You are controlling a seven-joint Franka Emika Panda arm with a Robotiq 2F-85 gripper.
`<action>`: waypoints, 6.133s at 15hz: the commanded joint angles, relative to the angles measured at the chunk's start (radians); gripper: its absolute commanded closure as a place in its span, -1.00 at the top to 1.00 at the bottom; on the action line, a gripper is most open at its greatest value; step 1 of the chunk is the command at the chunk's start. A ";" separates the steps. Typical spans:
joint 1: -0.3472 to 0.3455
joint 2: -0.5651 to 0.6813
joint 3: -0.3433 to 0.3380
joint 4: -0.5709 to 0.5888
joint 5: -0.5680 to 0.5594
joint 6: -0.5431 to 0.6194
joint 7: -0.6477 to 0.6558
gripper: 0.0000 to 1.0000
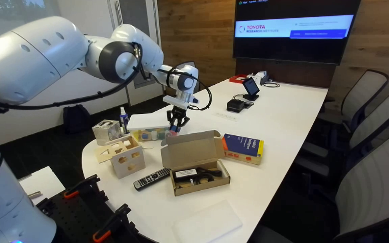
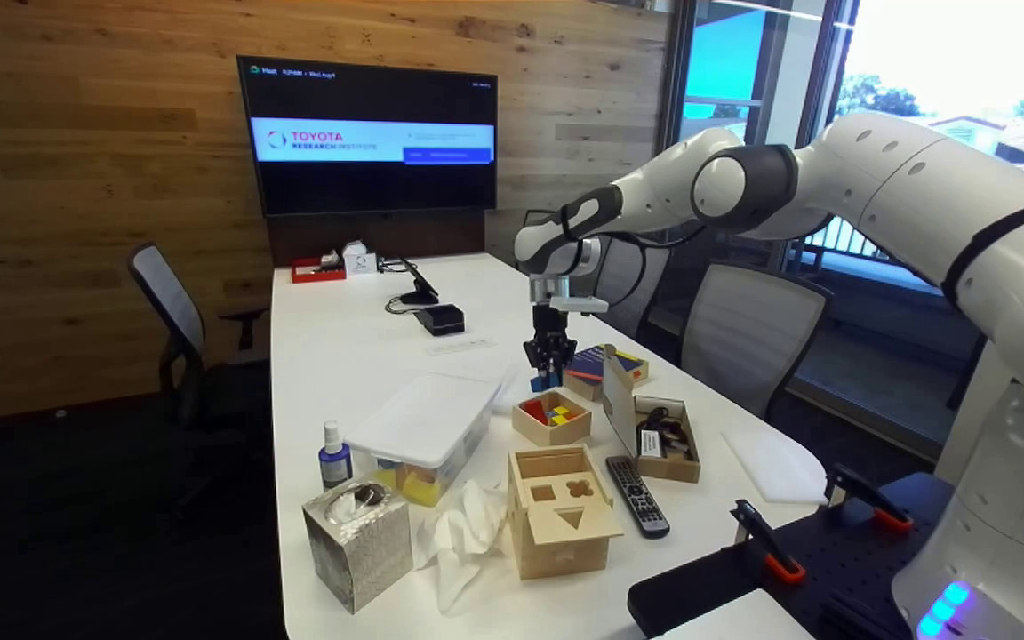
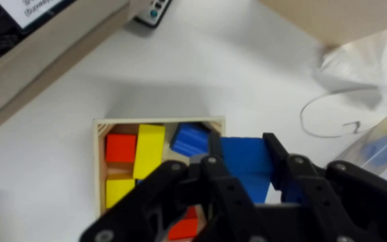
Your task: Put the blue block inside the shape sorter though the square opening
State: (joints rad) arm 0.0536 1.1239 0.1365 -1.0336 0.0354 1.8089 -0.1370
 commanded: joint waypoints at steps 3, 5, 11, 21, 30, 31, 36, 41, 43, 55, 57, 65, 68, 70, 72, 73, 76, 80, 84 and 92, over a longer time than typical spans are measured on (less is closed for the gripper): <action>-0.016 0.036 0.043 0.136 0.073 -0.382 -0.108 -0.82; -0.007 0.082 0.043 0.182 0.088 -0.502 -0.113 -0.82; 0.023 0.167 0.074 0.303 0.149 -0.789 -0.097 -0.82; 0.093 0.138 0.132 0.288 0.333 -0.919 0.227 -0.82; 0.130 0.025 0.104 0.026 0.466 -0.637 0.606 -0.82; 0.122 0.003 0.102 -0.020 0.474 -0.607 0.621 -0.82; 0.075 -0.090 0.084 -0.223 0.522 -0.545 0.636 -0.82; 0.072 -0.187 0.027 -0.422 0.600 -0.544 0.572 -0.82; 0.090 -0.233 0.001 -0.507 0.603 -0.528 0.554 -0.82; 0.200 -0.369 -0.036 -0.728 0.498 -0.277 0.530 -0.82; 0.195 -0.365 -0.033 -0.713 0.463 -0.258 0.525 -0.82; 0.168 -0.321 -0.014 -0.626 0.406 -0.269 0.432 -0.82; 0.167 -0.322 -0.008 -0.627 0.415 -0.272 0.410 -0.82; 0.168 -0.320 -0.005 -0.630 0.418 -0.272 0.404 -0.82; 0.170 -0.308 -0.001 -0.623 0.420 -0.274 0.405 -0.82; 0.171 -0.300 0.001 -0.614 0.419 -0.280 0.405 -0.82; 0.172 -0.282 0.004 -0.599 0.415 -0.287 0.407 -0.82; 0.174 -0.237 0.012 -0.548 0.410 -0.307 0.409 -0.82; 0.177 -0.205 0.010 -0.511 0.404 -0.331 0.422 -0.82; 0.179 -0.153 0.004 -0.443 0.396 -0.384 0.433 -0.82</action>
State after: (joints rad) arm 0.2319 0.9473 0.1417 -1.5262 0.4485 1.4756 0.2786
